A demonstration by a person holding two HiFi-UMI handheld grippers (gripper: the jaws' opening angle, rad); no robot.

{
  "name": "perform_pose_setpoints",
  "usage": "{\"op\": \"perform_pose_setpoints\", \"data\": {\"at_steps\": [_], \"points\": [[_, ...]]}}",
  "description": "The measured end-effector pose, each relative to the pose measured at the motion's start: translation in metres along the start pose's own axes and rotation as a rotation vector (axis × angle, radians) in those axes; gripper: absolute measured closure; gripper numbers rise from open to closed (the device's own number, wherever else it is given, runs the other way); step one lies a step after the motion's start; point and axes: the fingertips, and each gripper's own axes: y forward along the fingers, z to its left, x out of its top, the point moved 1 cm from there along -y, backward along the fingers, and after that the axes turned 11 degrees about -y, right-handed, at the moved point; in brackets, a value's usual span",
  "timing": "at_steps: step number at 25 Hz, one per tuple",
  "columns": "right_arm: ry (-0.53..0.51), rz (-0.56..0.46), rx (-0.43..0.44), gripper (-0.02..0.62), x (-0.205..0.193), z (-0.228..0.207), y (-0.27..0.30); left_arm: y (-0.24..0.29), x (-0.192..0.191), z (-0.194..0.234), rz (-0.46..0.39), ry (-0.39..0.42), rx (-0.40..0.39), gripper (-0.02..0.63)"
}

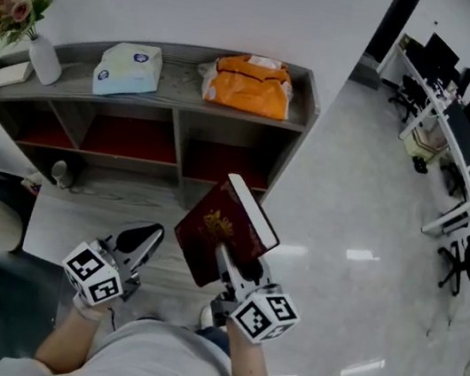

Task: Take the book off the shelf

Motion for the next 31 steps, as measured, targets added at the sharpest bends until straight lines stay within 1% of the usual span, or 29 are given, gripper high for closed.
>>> {"op": "perform_pose_setpoints", "data": {"at_steps": [6, 8, 24, 31], "points": [[0.093, -0.019, 0.018, 0.377, -0.008, 0.001, 0.0, -0.001, -0.003, 0.001, 0.005, -0.008, -0.001, 0.59], [0.109, -0.024, 0.023, 0.38, -0.009, 0.001, 0.0, -0.002, -0.004, 0.001, 0.005, -0.009, -0.001, 0.589], [0.108, -0.009, 0.023, 0.38, -0.013, -0.001, 0.002, -0.011, -0.007, 0.008, 0.003, -0.024, 0.025, 0.589], [0.104, -0.012, 0.025, 0.38, -0.008, -0.003, 0.003, -0.011, -0.003, 0.004, 0.005, -0.02, 0.02, 0.59]]}}
